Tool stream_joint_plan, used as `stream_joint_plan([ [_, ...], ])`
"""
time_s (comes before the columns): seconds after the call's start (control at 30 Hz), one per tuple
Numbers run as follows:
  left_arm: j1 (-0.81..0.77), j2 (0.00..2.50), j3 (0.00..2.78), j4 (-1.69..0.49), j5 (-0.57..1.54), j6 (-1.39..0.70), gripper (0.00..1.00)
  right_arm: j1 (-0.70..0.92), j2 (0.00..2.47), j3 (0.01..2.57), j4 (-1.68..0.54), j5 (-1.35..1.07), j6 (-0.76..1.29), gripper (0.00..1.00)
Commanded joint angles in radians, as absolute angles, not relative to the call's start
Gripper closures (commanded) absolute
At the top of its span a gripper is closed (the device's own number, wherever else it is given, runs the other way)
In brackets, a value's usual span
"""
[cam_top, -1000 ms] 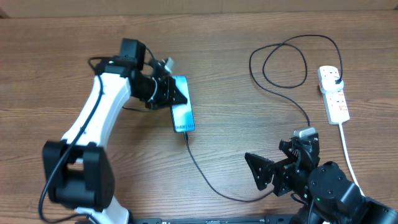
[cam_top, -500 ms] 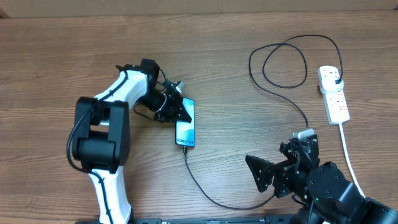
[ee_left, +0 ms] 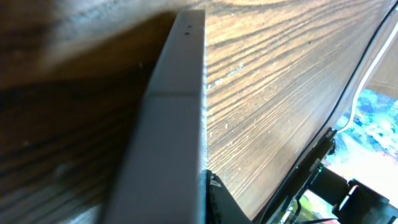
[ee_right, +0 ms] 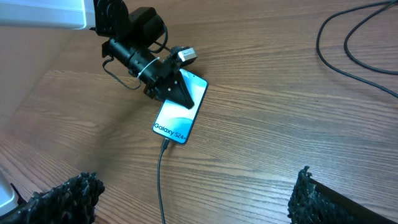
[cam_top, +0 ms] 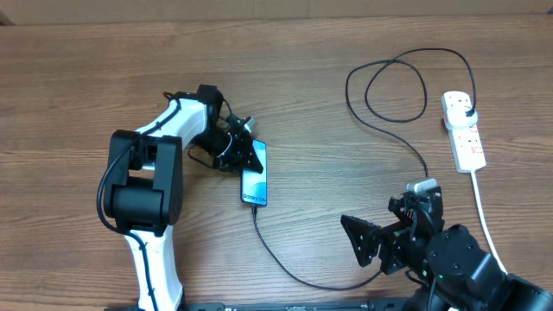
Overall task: Plug charger to phone and switch on socket
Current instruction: 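Lower the phone with the left gripper and lay it flat, screen up, then open the left gripper and lift it away from the phone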
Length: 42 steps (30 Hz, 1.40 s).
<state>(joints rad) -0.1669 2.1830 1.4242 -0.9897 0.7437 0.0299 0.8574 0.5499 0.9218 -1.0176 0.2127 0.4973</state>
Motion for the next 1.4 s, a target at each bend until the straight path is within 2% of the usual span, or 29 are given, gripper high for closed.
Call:
stream_joint_plan([
  [0.0,-0.169,2.188,1.444,-0.97,0.691,0.056,0.8,0.855,0.545,0.942,-1.012,0.209,0.501,0.0],
  [0.23,-0.17,2.188,1.444,-0.968,0.614,0.045,0.73,0.855,0.545,0.942,-1.011,0.209,0.501,0.0],
  [0.43,-0.17,2.188,1.444,-0.967,0.591,0.045,0.59,0.855,0.545,0.942,-1.002,0.209,0.501,0.0],
  [0.47,-0.171,2.188,1.444,-0.966,0.591,0.045,0.55,0.855,0.545,0.942,-1.001,0.209,0.501,0.0],
  [0.57,-0.171,2.188,1.444,-0.956,0.587,0.045,0.35,0.855,0.545,0.942,-1.001,0.209,0.501,0.0],
  [0.63,-0.171,2.188,1.444,-0.956,0.569,0.045,0.3,0.855,0.545,0.942,-1.001,0.209,0.501,0.0],
  [0.7,-0.171,2.188,1.444,-0.956,0.535,0.045,0.19,0.855,0.545,0.942,-1.002,0.209,0.501,0.0],
  [0.9,-0.171,2.188,1.443,-0.956,0.517,0.045,0.11,0.855,0.545,0.942,-1.002,0.208,0.501,0.0],
  [0.97,-0.171,2.188,1.443,-0.956,0.516,0.045,0.06,0.855,0.545,0.942,-1.002,0.209,0.501,0.0],
  [1.0,-0.171,2.188,1.443,-0.956,0.516,0.045,0.0,0.855,0.545,0.942,-1.001,0.209,0.501,0.0],
  [1.37,-0.171,2.188,1.443,-0.957,0.516,0.045,0.0,0.855,0.545,0.942,-1.001,0.209,0.501,0.0],
])
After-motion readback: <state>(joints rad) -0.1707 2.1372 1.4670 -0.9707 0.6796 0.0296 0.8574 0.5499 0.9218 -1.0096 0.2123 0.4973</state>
